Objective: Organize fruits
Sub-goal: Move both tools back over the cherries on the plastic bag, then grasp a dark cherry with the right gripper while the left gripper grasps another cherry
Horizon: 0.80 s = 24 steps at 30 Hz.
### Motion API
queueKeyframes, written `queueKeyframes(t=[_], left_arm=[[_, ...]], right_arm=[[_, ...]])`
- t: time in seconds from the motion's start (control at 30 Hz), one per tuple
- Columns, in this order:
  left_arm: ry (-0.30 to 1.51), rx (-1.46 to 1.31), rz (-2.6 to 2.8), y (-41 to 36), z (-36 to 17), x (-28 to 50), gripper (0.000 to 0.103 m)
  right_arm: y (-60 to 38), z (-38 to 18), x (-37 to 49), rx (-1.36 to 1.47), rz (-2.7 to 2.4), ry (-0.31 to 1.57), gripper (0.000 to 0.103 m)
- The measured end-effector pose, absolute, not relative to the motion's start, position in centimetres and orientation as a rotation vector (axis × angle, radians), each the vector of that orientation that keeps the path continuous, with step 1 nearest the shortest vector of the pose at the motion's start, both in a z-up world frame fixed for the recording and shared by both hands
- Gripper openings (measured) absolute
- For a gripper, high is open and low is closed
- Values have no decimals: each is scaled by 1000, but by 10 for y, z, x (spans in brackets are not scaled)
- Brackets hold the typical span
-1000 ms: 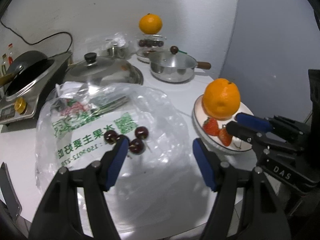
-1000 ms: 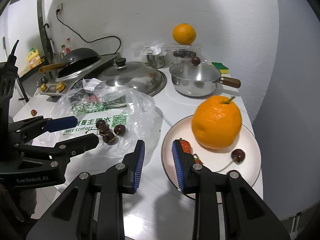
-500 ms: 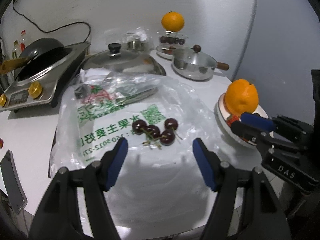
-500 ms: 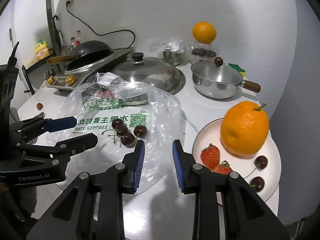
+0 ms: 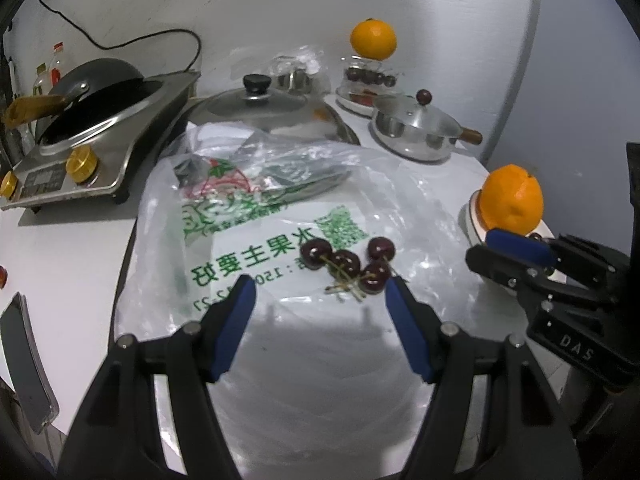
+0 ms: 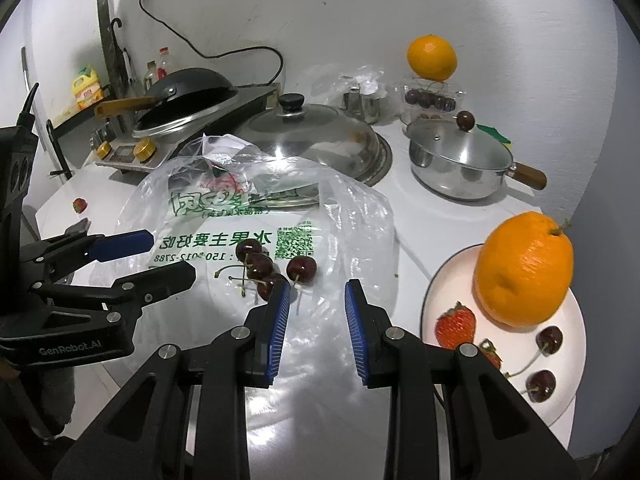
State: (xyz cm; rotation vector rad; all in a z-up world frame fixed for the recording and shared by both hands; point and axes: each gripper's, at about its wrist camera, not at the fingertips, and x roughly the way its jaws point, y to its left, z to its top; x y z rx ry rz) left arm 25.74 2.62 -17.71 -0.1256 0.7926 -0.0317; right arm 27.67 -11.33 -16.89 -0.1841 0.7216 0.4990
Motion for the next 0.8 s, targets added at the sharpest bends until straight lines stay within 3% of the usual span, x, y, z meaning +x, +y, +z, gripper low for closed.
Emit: queueKeyframes(t=[0.8], left_arm=[[828,-140,1,49,-194,293,69]], right_arm=[[-83,-189,316,-195,540,770,30]])
